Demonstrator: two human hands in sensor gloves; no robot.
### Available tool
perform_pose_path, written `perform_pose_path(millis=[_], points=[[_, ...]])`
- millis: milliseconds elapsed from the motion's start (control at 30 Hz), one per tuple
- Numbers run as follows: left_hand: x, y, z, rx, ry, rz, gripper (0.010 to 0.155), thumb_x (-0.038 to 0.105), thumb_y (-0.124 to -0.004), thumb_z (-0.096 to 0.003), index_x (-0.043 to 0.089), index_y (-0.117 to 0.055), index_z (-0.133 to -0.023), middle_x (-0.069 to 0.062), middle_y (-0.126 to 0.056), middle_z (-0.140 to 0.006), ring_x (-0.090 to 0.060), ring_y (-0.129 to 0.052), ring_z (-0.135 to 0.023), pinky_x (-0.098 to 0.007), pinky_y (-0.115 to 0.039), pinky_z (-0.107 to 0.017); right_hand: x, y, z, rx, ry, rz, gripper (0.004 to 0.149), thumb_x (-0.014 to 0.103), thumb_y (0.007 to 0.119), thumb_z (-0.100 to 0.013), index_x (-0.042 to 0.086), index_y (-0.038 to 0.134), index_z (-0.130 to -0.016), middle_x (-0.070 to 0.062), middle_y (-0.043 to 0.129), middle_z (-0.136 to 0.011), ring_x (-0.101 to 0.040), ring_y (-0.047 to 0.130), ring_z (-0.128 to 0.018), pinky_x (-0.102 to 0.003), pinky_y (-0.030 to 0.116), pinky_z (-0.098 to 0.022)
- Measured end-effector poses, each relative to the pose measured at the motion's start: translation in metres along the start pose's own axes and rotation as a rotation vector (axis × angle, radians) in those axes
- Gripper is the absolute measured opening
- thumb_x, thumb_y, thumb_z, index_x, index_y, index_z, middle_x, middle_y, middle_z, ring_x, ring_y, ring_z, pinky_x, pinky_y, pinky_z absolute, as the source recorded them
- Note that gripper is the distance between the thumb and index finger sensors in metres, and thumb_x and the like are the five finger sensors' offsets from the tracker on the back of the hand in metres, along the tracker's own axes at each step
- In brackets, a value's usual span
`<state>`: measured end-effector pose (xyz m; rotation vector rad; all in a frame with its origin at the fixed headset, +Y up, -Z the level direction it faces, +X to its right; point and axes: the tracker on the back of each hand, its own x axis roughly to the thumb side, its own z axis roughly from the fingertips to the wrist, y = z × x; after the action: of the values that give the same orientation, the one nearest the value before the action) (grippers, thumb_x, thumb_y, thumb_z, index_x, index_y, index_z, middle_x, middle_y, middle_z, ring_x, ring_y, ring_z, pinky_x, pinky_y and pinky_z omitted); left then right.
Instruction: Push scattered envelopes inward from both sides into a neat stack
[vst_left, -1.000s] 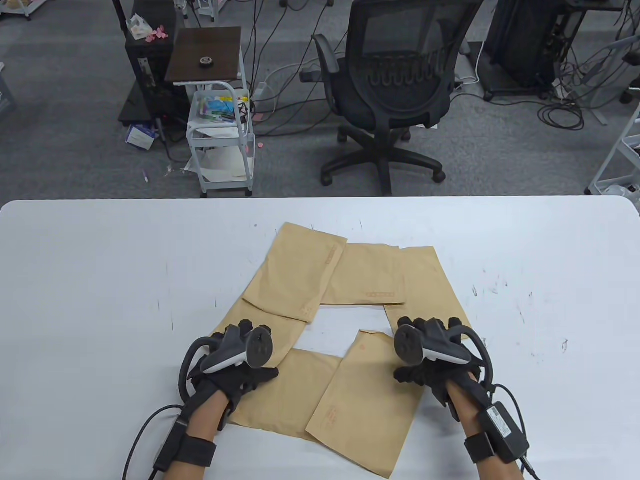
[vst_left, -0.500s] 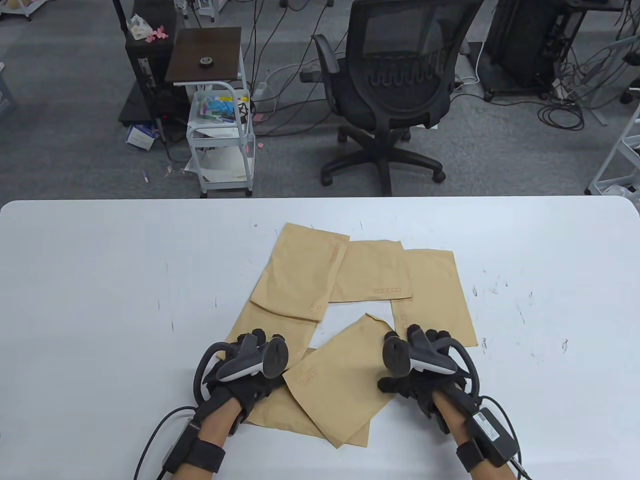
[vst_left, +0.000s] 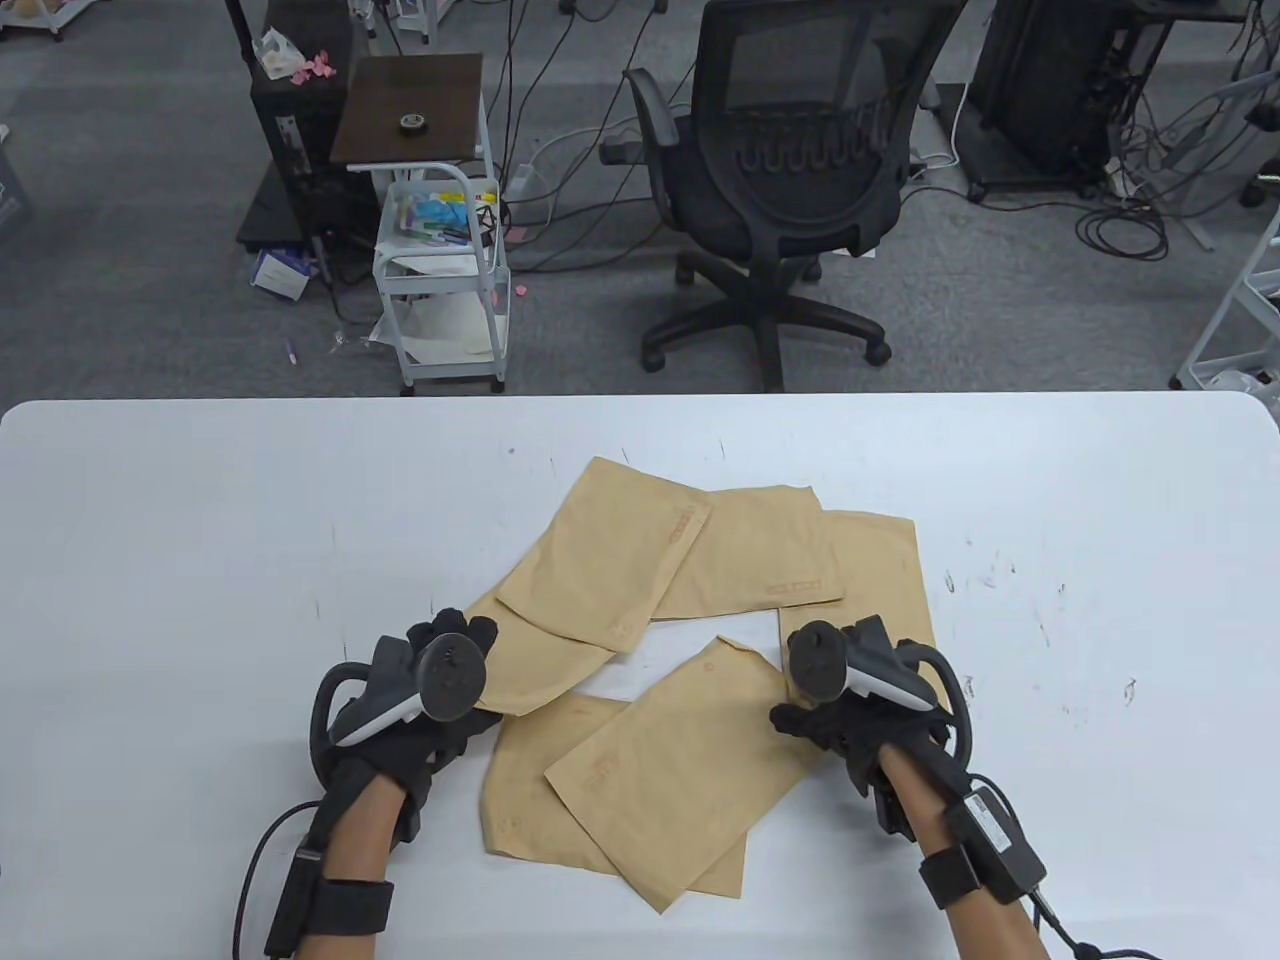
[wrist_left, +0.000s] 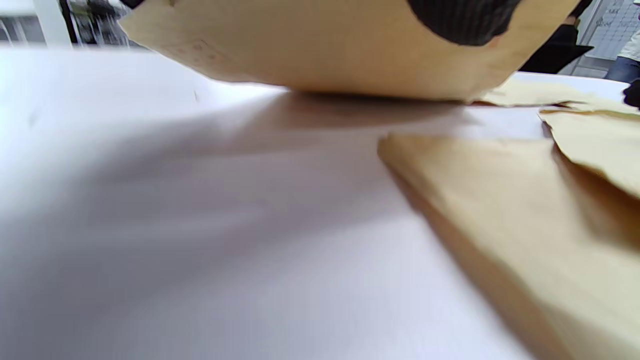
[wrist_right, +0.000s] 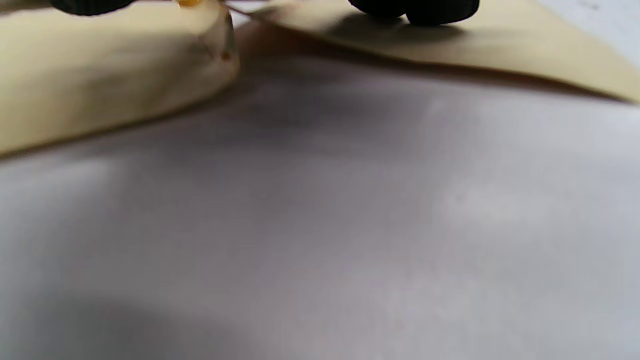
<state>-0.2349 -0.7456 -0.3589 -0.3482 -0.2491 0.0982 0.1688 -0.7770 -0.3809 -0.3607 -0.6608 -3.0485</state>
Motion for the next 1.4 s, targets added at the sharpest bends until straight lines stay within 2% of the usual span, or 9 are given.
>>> perform_pose_path(millis=[167,433,567,733,867,967,1100,1267,1400], points=[[0.006,-0.036,-0.017,-0.268,-0.103,0.288,0.083,0.062,-0.059,-0.0465,0.026,-0.027,-0.114,-0.012,-0.018,-0.119,-0.042,-0.014,-0.108,-0.06,-0.022,-0.079,0.017,0.003,0.002,-0.042,0.01,0.108,0.086,0.058,0.058,-0.046,0.013,0.025,-0.112,-0.04,0.036,-0.112,-0.065,0.044,-0.095,-0.081,0.026,-0.064],[0.044,-0.034,-0.015,-0.315,-0.194,0.106,0.086,0.064,-0.061,-0.0449,0.028,-0.026,-0.114,-0.01,-0.017,-0.12,-0.042,-0.016,-0.109,-0.061,-0.027,-0.081,0.046,-0.003,0.011,0.009,-0.116,0.062,0.088,0.056,0.059,-0.046,0.01,0.023,-0.112,-0.036,0.038,-0.113,-0.061,0.045,-0.096,-0.079,0.027,-0.065],[0.049,-0.009,0.0,-0.234,-0.165,0.102,0.088,0.061,-0.062,-0.0471,0.022,-0.021,-0.114,-0.018,-0.009,-0.117,-0.048,-0.013,-0.107,-0.063,-0.026,-0.08,0.034,-0.039,0.013,-0.086,-0.042,0.137,0.076,0.054,0.061,-0.047,0.012,0.049,-0.11,-0.024,0.072,-0.106,-0.049,0.076,-0.086,-0.07,0.051,-0.068],[0.093,0.001,0.016,-0.188,-0.28,0.006,0.099,0.064,-0.065,-0.0455,0.022,-0.003,-0.11,-0.023,0.01,-0.111,-0.052,0.0,-0.104,-0.072,-0.018,-0.076,0.021,-0.079,-0.019,-0.214,0.078,0.025,0.078,0.053,0.061,-0.048,0.009,0.047,-0.111,-0.025,0.067,-0.108,-0.051,0.071,-0.088,-0.071,0.048,-0.069],[0.128,-0.027,0.012,-0.365,-0.326,-0.102,0.105,0.069,-0.062,-0.0435,0.021,0.006,-0.107,-0.025,0.013,-0.11,-0.055,0.002,-0.103,-0.074,-0.016,-0.075,0.022,-0.069,-0.068,-0.134,0.12,-0.062,0.084,0.054,0.06,-0.047,0.01,0.03,-0.113,-0.032,0.034,-0.117,-0.061,0.04,-0.099,-0.077,0.032,-0.068],[0.137,-0.066,0.0,-0.455,-0.276,-0.235,0.107,0.067,-0.062,-0.044,0.019,0.012,-0.103,-0.027,0.017,-0.106,-0.058,0.003,-0.101,-0.076,-0.015,-0.073,0.029,-0.047,-0.089,-0.063,0.136,-0.001,0.086,0.056,0.058,-0.046,0.009,0.026,-0.111,-0.029,0.039,-0.117,-0.061,0.033,-0.1,-0.077,0.026,-0.067],[0.132,-0.068,-0.003,-0.322,-0.282,-0.286,0.105,0.067,-0.058,-0.0401,0.02,0.014,-0.101,-0.02,0.019,-0.106,-0.051,0.004,-0.103,-0.073,-0.016,-0.075,0.037,-0.04,-0.082,-0.113,0.054,0.063,0.081,0.055,0.057,-0.046,0.009,0.037,-0.109,-0.025,0.045,-0.113,-0.055,0.046,-0.099,-0.075,0.033,-0.066],[0.128,-0.066,-0.006,-0.196,-0.358,-0.265,0.096,0.059,-0.061,-0.0407,0.021,-0.003,-0.107,-0.019,-0.003,-0.114,-0.05,-0.018,-0.108,-0.065,-0.035,-0.079,0.035,-0.047,-0.048,0.083,-0.163,-0.047,0.076,0.052,0.06,-0.049,0.015,0.037,-0.11,-0.015,0.049,-0.116,-0.053,0.047,-0.101,-0.075,0.035,-0.067],[0.132,-0.063,-0.002,-0.133,-0.379,-0.274,0.09,0.055,-0.066,-0.0411,0.024,-0.015,-0.109,-0.015,-0.015,-0.117,-0.047,-0.029,-0.108,-0.059,-0.042,-0.08,0.015,-0.059,-0.025,-0.039,-0.182,-0.079,0.069,0.05,0.063,-0.048,0.016,0.051,-0.108,-0.014,0.068,-0.111,-0.049,0.065,-0.097,-0.072,0.047,-0.067]])
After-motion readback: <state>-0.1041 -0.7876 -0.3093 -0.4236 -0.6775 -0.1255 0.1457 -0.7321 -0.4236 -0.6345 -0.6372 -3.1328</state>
